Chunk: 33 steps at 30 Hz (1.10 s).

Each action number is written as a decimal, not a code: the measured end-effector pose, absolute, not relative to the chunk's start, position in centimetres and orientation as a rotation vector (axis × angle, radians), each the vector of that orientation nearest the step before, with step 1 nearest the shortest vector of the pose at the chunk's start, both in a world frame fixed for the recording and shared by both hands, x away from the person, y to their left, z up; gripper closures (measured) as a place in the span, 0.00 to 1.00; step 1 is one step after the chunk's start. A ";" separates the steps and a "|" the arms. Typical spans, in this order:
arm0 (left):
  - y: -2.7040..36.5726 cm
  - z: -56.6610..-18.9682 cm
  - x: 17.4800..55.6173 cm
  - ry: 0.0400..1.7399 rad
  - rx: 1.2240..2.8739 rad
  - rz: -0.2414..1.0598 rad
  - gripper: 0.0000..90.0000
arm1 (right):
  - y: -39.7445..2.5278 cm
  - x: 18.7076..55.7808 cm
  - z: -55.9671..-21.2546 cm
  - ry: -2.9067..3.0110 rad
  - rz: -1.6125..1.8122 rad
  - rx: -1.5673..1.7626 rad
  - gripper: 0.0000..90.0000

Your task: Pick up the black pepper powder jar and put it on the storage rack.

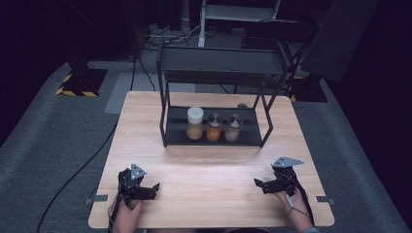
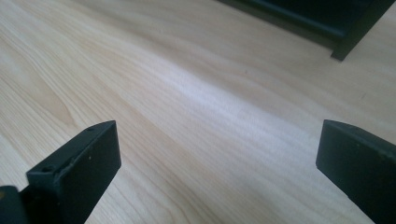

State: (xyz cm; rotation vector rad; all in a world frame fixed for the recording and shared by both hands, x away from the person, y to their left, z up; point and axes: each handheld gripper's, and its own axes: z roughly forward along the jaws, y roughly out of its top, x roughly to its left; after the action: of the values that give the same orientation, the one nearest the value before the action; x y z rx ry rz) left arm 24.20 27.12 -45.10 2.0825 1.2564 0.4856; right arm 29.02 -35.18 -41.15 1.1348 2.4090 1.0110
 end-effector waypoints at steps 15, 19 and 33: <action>27.1 -45.1 24.2 1.257 2.082 0.485 0.01 | -36.6 27.9 -44.1 2.403 0.956 1.165 0.00; 27.1 -45.1 24.2 1.258 2.082 0.485 0.01 | -37.1 27.0 -44.9 2.363 0.984 1.133 0.00; 27.1 -45.1 24.2 1.256 2.085 0.487 0.01 | -37.4 27.0 -45.0 2.364 0.993 1.120 0.00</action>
State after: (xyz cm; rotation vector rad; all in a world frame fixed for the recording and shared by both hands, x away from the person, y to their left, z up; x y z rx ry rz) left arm 24.20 27.11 -45.08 2.0851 1.2558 0.4865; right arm 27.01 -37.36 -45.04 1.1204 2.3645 0.9929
